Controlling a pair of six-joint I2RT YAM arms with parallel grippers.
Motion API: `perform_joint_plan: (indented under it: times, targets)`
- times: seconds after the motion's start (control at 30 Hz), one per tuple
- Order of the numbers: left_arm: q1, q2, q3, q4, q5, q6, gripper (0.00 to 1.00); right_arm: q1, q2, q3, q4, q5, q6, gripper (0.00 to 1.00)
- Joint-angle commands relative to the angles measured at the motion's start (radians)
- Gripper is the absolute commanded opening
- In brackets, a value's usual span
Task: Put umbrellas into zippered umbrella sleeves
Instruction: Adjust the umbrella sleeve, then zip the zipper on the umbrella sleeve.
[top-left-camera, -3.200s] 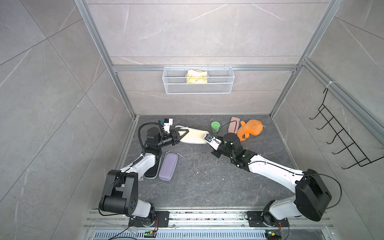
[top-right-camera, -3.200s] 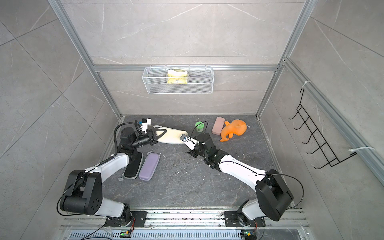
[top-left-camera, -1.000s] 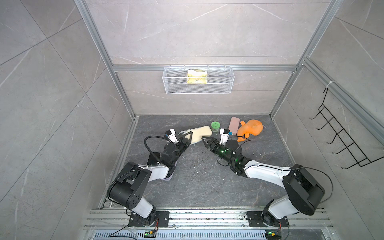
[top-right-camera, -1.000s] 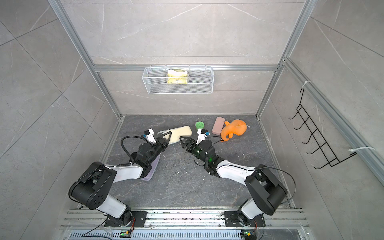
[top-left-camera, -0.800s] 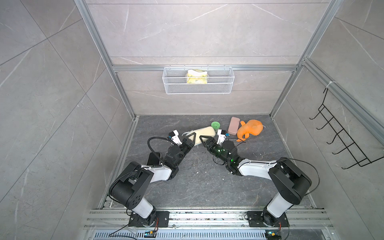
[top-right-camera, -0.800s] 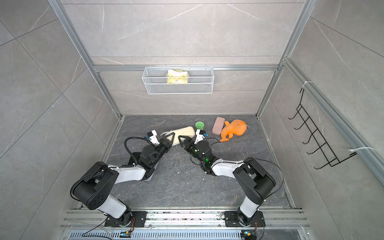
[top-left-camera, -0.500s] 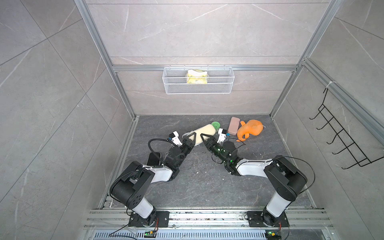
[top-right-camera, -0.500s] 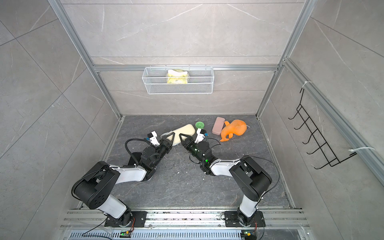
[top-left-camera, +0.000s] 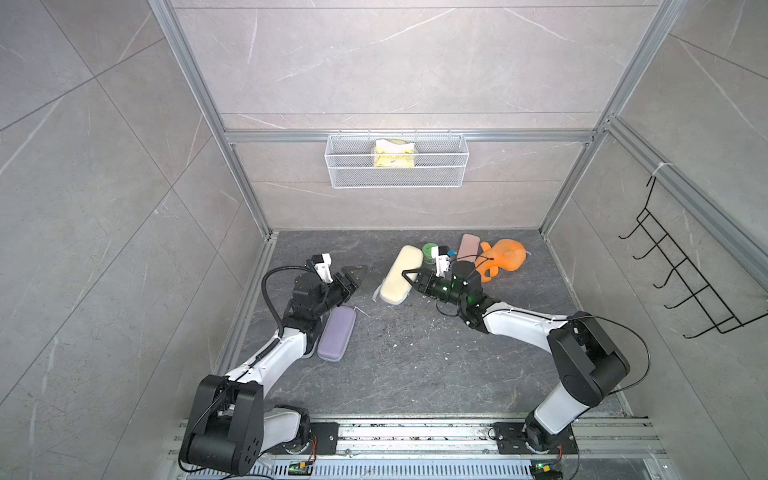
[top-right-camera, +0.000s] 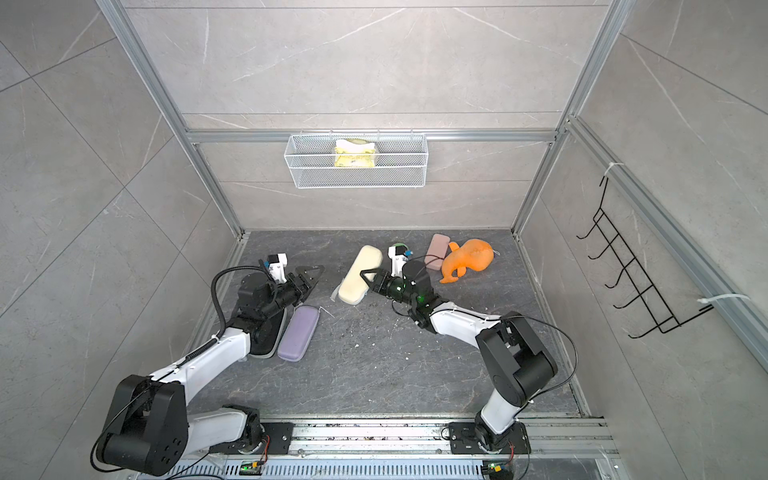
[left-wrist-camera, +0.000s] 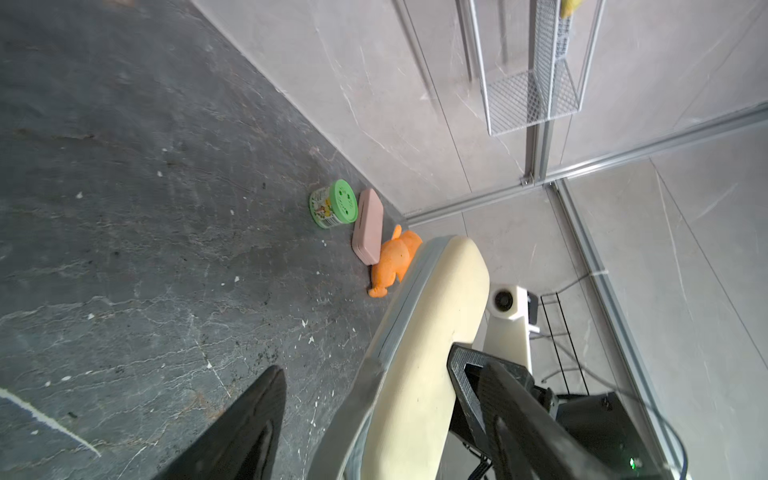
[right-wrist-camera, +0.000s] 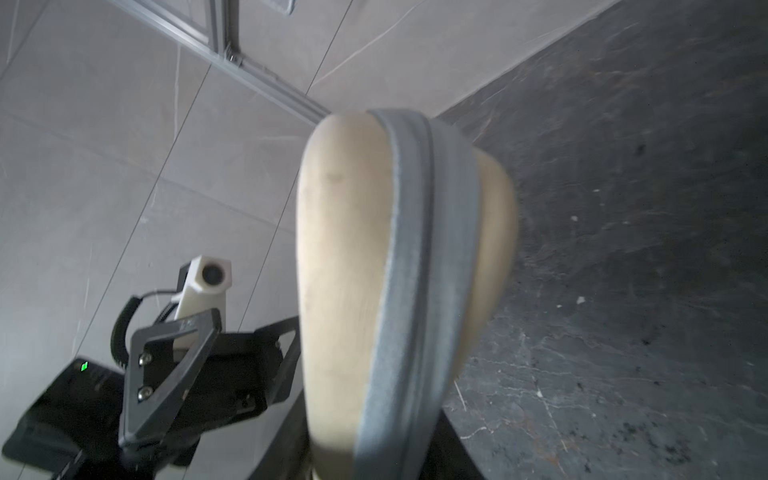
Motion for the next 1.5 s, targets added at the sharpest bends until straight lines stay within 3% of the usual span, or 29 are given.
perform_joint_plan:
  times: [0.0,0.2,0.43,0.7,0.83,0.97,1.07,1.23,1.33,1.47]
  targets:
    - [0.000,0.020,0.096,-0.169,0.262,0.148,0.77,0.007,-0.045,0.112,-0.183,-0.311,-0.165,0.27]
    - [-0.004,0.074,0.132,-0.092,0.345,0.097,0.79,0.011,-0.027,0.150,-0.243,-0.432,-0.182,0.25]
    - [-0.055,0.152,0.160,0.011,0.378,0.033,0.70,0.028,0.001,0.186,-0.249,-0.490,-0.174,0.27]
    - [-0.075,0.225,0.186,0.155,0.413,-0.051,0.43,0.031,-0.008,0.186,-0.327,-0.485,-0.223,0.36]
    - [-0.069,0.234,0.186,0.182,0.416,-0.051,0.20,0.016,-0.055,0.151,-0.372,-0.465,-0.256,0.51]
    - [-0.039,0.231,0.166,0.254,0.401,-0.084,0.16,-0.017,-0.147,0.057,-0.422,-0.433,-0.327,0.59]
    - [-0.024,0.238,0.144,0.329,0.387,-0.122,0.15,-0.023,-0.250,-0.039,-0.480,-0.324,-0.491,0.58]
    - [-0.025,0.267,0.129,0.429,0.376,-0.177,0.13,0.009,-0.391,-0.164,-0.525,-0.047,-0.813,0.42]
    - [-0.026,0.268,0.129,0.428,0.375,-0.176,0.13,0.094,-0.401,-0.150,-0.577,0.107,-1.004,0.35]
    - [-0.027,0.258,0.125,0.414,0.377,-0.167,0.12,0.178,-0.348,-0.084,-0.612,0.272,-1.136,0.36]
